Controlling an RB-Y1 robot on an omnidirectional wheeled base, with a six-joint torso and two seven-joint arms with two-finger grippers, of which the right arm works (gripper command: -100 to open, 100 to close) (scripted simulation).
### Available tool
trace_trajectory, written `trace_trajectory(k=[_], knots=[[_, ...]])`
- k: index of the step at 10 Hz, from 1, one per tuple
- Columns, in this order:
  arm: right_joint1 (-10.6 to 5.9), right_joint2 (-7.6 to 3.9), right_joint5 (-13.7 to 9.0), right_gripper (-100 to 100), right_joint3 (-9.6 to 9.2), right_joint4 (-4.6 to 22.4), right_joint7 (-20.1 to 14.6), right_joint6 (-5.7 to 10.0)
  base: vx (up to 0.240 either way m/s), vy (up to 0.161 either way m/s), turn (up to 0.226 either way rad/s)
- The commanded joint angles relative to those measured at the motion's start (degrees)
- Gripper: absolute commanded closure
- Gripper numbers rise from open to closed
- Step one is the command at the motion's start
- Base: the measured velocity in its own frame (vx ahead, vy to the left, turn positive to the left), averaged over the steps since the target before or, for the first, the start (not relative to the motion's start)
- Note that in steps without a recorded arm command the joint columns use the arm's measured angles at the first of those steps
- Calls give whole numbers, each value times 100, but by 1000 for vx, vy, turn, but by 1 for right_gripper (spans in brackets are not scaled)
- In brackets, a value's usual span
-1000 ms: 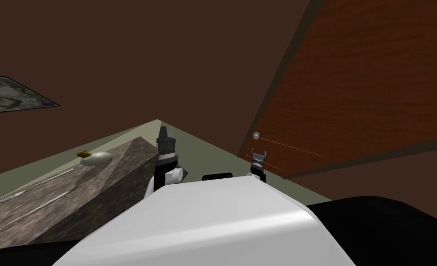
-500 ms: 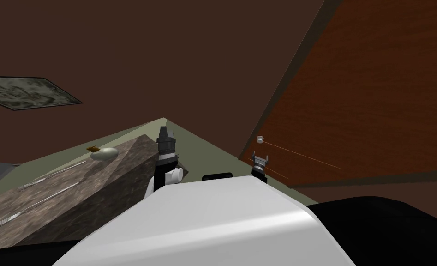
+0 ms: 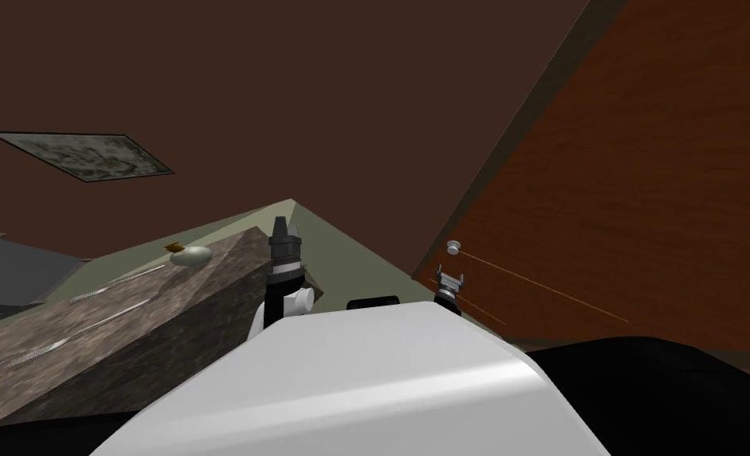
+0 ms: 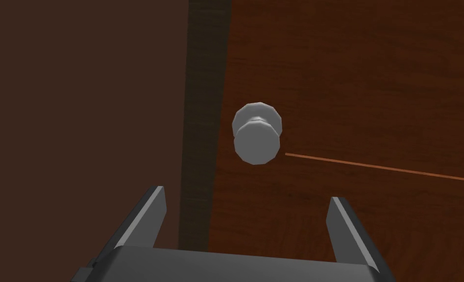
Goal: Pull the door open
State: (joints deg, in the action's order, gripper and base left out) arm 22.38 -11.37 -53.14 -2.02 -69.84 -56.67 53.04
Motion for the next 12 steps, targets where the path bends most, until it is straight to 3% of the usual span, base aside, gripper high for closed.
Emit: trace_trajectory(k=[1,6,7,8,12], knots=[[-48,-14,-107,-100,-11,191,-142,66,34,-61,95],[-75,-61,-506,-100,-39,648,-569,226,46,-66,123],[-86,-73,-459,-100,-37,636,-540,212,23,-28,22],[29,-159,-528,-100,-153,691,-671,360,120,-9,-24],[350,-362,-680,-100,-444,767,-947,712,218,9,-1]])
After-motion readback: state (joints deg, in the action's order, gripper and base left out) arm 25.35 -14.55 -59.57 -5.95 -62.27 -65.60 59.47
